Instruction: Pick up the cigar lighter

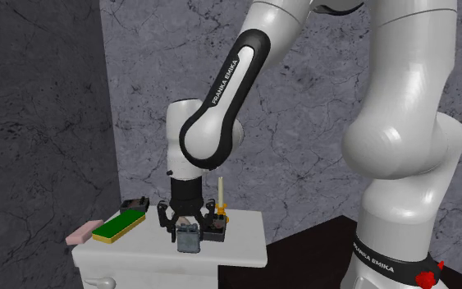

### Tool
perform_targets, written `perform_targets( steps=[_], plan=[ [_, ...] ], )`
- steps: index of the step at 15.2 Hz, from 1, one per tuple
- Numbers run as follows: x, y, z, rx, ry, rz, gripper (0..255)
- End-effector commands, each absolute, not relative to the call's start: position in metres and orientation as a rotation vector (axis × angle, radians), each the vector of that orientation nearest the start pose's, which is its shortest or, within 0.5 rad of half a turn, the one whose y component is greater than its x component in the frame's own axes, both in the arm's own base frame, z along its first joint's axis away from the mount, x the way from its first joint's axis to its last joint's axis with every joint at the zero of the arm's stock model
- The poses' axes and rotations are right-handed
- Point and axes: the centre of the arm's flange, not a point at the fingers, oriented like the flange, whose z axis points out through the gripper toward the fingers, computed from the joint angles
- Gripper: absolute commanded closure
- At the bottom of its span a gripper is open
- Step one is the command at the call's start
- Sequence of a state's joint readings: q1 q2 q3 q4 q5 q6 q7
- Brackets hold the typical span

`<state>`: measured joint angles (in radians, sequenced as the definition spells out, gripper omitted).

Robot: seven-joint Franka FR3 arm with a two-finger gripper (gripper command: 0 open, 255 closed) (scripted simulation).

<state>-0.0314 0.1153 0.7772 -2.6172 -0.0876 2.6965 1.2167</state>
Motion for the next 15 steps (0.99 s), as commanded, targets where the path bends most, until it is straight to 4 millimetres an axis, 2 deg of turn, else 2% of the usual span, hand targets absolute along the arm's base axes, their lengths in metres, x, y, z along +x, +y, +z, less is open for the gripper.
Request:
perform_targets(
  steps=[1,7,15],
  plan=[
    [0.312,0.303,0.222,-3.056,0.611,0.056,255],
    [0.312,0.302,0.223,-3.056,0.611,0.056,255],
    [0.312,0.302,0.265,-3.056,0.611,0.056,255]
  ],
)
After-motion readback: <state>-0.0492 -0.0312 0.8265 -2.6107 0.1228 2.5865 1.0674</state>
